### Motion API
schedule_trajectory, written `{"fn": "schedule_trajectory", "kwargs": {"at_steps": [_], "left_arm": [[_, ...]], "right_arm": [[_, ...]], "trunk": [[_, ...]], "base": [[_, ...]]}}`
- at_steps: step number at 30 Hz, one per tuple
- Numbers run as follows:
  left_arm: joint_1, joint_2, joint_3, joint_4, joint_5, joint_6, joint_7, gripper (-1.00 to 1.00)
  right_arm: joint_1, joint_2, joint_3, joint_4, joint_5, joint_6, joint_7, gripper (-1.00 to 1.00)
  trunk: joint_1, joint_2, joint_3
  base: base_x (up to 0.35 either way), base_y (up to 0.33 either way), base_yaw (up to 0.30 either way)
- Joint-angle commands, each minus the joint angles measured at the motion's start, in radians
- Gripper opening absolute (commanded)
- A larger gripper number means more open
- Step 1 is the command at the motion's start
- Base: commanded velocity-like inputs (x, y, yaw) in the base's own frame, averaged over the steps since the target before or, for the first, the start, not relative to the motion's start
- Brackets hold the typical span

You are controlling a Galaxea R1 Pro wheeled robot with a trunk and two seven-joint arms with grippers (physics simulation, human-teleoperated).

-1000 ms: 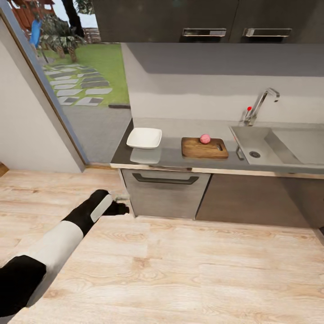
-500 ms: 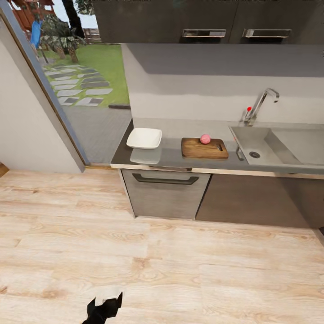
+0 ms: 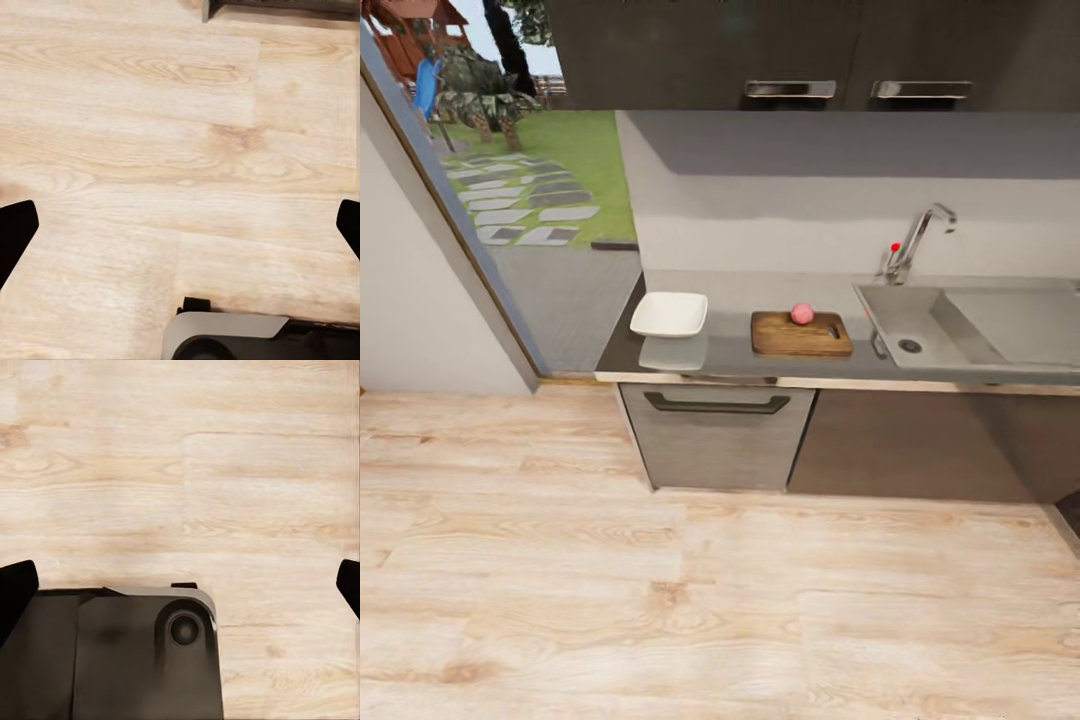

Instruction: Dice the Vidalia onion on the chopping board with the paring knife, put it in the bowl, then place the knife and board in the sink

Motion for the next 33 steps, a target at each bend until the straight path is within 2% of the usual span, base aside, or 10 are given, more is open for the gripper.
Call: {"fn": "schedule_trajectory", "kwargs": {"at_steps": [1,5,9,24,33], "left_arm": [[-0.001,0.001,-0.009,0.0,0.003,-0.004,0.009,1.0],[0.0,0.001,-0.008,0.009,0.003,-0.006,0.011,1.0],[0.0,0.0,-0.007,0.015,0.003,-0.006,0.012,1.0],[-0.001,0.0,-0.009,0.019,0.003,-0.011,0.012,1.0],[0.0,0.0,-0.012,0.007,0.003,-0.083,0.012,1.0]], "right_arm": [[0.0,-0.003,0.004,-0.001,-0.006,0.0,-0.009,1.0],[0.0,-0.017,0.004,-0.001,-0.048,0.0,-0.009,1.0],[0.0,-0.023,0.004,0.0,-0.061,0.0,-0.008,1.0],[0.0,-0.026,0.004,0.0,-0.066,0.001,-0.008,1.0],[0.0,-0.026,0.004,0.0,-0.066,0.001,-0.008,1.0]], "trunk": [[0.001,-0.002,0.0],[0.001,-0.002,0.005],[0.001,-0.002,0.01],[0.001,-0.002,0.029],[0.001,-0.002,0.039]], "base": [[0.0,0.0,-0.192],[0.0,0.0,-0.196],[0.0,0.0,-0.198],[0.0,0.0,-0.205],[0.0,0.0,-0.208]]}}
